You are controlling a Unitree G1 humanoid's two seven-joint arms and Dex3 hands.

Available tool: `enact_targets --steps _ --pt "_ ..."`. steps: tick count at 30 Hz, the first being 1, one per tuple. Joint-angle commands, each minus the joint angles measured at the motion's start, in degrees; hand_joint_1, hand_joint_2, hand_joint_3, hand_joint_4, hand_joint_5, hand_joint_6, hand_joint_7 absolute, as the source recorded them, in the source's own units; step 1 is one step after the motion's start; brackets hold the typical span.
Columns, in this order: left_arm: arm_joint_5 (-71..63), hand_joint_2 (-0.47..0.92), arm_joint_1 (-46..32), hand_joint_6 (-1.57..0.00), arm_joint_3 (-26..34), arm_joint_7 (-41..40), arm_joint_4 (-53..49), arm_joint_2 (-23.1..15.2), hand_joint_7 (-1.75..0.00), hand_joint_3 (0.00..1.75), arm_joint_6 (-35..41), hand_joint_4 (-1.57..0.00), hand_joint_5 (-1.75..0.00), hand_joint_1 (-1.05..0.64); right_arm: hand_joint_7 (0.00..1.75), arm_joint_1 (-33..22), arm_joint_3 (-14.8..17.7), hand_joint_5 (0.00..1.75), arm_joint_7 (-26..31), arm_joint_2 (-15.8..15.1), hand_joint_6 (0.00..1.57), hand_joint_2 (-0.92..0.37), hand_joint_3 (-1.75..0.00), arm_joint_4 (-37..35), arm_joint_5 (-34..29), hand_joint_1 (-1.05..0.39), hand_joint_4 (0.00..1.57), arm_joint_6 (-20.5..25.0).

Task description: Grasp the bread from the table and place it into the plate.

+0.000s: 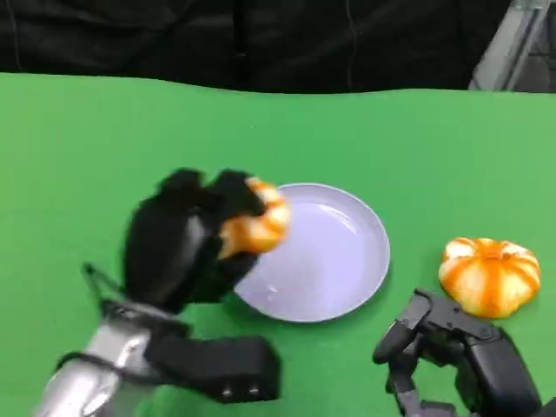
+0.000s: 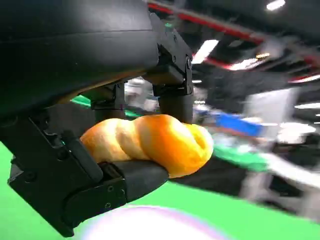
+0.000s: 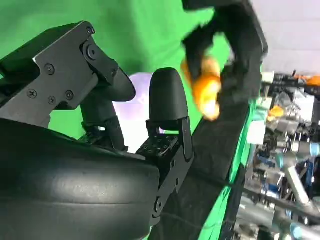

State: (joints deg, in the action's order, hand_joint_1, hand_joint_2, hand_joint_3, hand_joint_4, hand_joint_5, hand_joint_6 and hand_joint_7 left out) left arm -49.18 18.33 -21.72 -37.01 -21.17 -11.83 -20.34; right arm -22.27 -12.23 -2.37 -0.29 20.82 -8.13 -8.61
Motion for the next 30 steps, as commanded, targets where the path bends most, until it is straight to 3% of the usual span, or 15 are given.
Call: enact_targets --steps 1,4,8,18,19,20,22,24,30 --pt "0.61 0.26 3.39 -0.71 -1.03 0.49 -3.4 0.72 -1.75 1.51 -0.37 -0.94 -1.75 -0.18 1.4 -0.74 0.24 1.67 0.32 -0.25 0.72 -0.44 -1.27 0.89 0.36 0.06 0.69 0.29" --pt "0.74 0.26 3.86 -0.71 -1.3 0.3 -4.08 0.8 -1.75 1.51 -0.57 -0.94 -1.75 -0.18 1.4 -0.78 0.22 1.67 0.31 -0.23 0.72 -0.44 -1.28 0.95 0.38 0.06 0.69 0.36" --pt "2.54 0.24 7.05 -0.71 -2.74 2.49 -8.05 4.58 -1.75 1.49 -0.18 -0.93 -1.75 -0.18 1.4 -0.86 -0.07 1.66 0.55 -0.13 0.71 -0.44 -1.28 1.26 -0.03 0.06 0.69 0.67" --pt "2.95 0.25 7.51 -0.72 -3.08 2.22 -8.72 4.52 -1.75 1.47 -0.27 -0.93 -1.75 -0.18 1.41 -0.85 -0.14 1.66 0.66 -0.22 0.71 -0.44 -1.28 1.33 0.0 0.06 0.69 0.76" --pt "3.2 0.25 8.9 -0.72 -3.86 6.99 -9.66 5.62 -1.75 1.47 2.55 -0.93 -1.75 -0.18 1.41 -0.97 -0.37 1.66 0.73 0.0 0.71 -0.44 -1.28 1.47 0.06 0.06 0.69 0.95" --pt "3.42 0.42 9.93 -0.71 -4.45 10.66 -10.29 6.45 -1.34 1.17 4.74 -0.79 -1.62 -0.22 1.41 -1.05 -0.54 1.66 0.79 0.16 0.71 -0.44 -1.29 1.58 0.1 0.06 0.69 1.09" --pt "3.76 0.56 10.93 -0.75 -5.07 14.88 -10.6 7.29 -1.05 0.93 7.38 -0.72 -1.55 -0.23 1.41 -1.13 -0.73 1.67 0.87 0.32 0.71 -0.44 -1.29 1.7 0.15 0.06 0.68 1.25" --pt "3.96 0.6 10.88 -0.76 -5.16 15.65 -10.07 7.28 -0.97 0.85 8.1 -0.7 -1.53 -0.24 1.41 -1.14 -0.77 1.67 0.93 0.28 0.71 -0.44 -1.29 1.72 0.16 0.06 0.68 1.29" --pt "4.21 0.62 10.82 -0.77 -5.33 16.2 -9.59 7.23 -0.93 0.82 8.72 -0.69 -1.53 -0.24 1.41 -1.12 -0.86 1.67 1.05 0.18 0.71 -0.44 -1.29 1.8 0.2 0.06 0.68 1.43"
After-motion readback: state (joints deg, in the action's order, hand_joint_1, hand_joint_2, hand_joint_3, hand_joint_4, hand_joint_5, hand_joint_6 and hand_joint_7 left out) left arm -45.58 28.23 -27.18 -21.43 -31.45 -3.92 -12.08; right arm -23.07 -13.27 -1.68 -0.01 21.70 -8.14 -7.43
